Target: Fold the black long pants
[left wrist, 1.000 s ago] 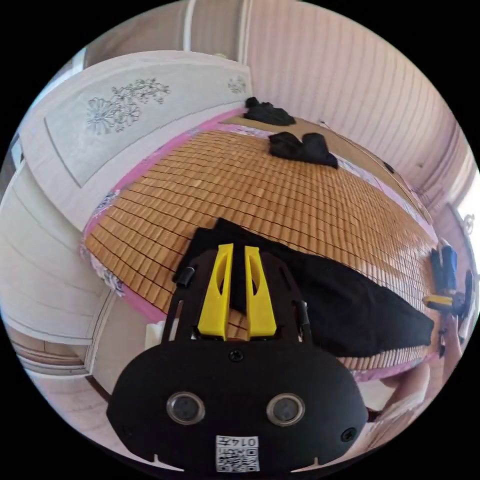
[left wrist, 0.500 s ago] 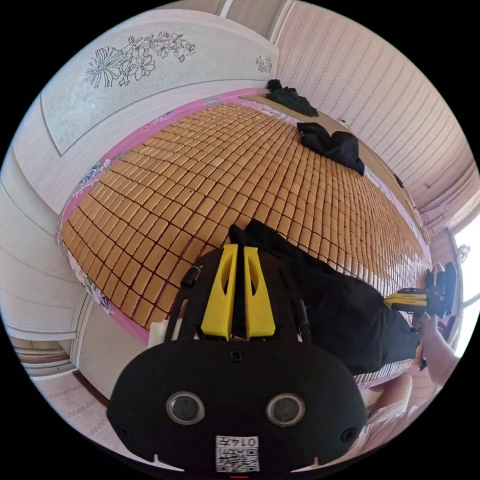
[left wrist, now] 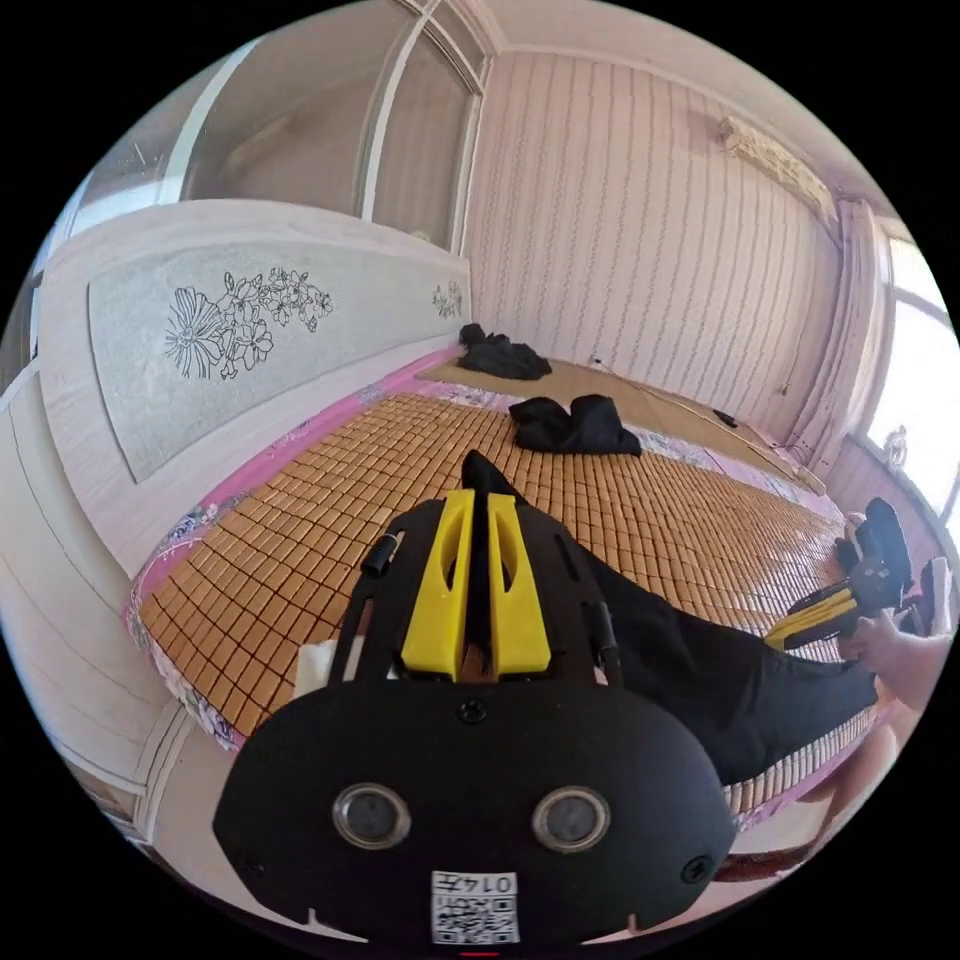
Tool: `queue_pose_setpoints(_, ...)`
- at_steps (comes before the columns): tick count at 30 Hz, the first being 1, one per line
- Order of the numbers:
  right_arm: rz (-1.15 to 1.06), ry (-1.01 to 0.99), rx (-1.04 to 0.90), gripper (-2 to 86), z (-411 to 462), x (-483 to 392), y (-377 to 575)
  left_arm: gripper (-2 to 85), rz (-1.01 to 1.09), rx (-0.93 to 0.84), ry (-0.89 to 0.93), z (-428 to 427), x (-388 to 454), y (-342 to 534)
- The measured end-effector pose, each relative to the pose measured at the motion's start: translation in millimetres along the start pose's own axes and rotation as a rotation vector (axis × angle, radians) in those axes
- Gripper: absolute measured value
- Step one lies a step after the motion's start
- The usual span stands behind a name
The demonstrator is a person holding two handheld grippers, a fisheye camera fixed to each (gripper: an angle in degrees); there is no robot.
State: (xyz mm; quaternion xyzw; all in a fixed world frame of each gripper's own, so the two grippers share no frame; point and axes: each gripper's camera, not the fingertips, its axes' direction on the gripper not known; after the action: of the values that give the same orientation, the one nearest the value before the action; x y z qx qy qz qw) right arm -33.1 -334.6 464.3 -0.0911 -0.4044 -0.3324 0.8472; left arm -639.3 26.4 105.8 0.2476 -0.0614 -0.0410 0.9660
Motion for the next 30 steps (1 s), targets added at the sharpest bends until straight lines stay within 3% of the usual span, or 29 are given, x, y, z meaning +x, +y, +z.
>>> queue_pose_setpoints(6, 0.176, 0.016, -0.075, 0.2, 41.5, 37.6, -18.8, 0.1, -0.316, -0.332, 0.05, 133.4, -22.6, -0.1)
queue_pose_setpoints(12, 0.179, -0.004, -0.057, 0.2, 38.6, 43.1, -26.9, -0.1, -0.121, -0.035, 0.166, 92.8, 22.9, -36.5)
queue_pose_setpoints(15, 0.235, 0.04, -0.102, 0.2, 59.6, 50.3, -33.8, 0.3, -0.167, -0.219, 0.152, 158.8, 44.8, -46.6)
queue_pose_setpoints(17, 0.278, 0.028, -0.121, 0.2, 75.4, 57.9, -36.7, 0.6, -0.185, -0.467, 0.124, 223.3, 59.3, -27.1)
queue_pose_setpoints(22, 0.281, 0.032, -0.11, 0.3, 81.5, 58.6, -45.9, 0.6, -0.125, -0.46, 0.089, 234.3, 71.1, -18.0)
queue_pose_setpoints(26, 0.264, 0.018, -0.07, 0.2, 79.9, 54.7, -52.0, 0.4, 0.037, -0.501, -0.112, 228.5, 92.5, -15.8)
queue_pose_setpoints(30, 0.229, 0.071, -0.057, 0.2, 71.6, 49.3, -42.2, 0.3, 0.018, -0.55, -0.211, 204.1, 72.0, -1.7)
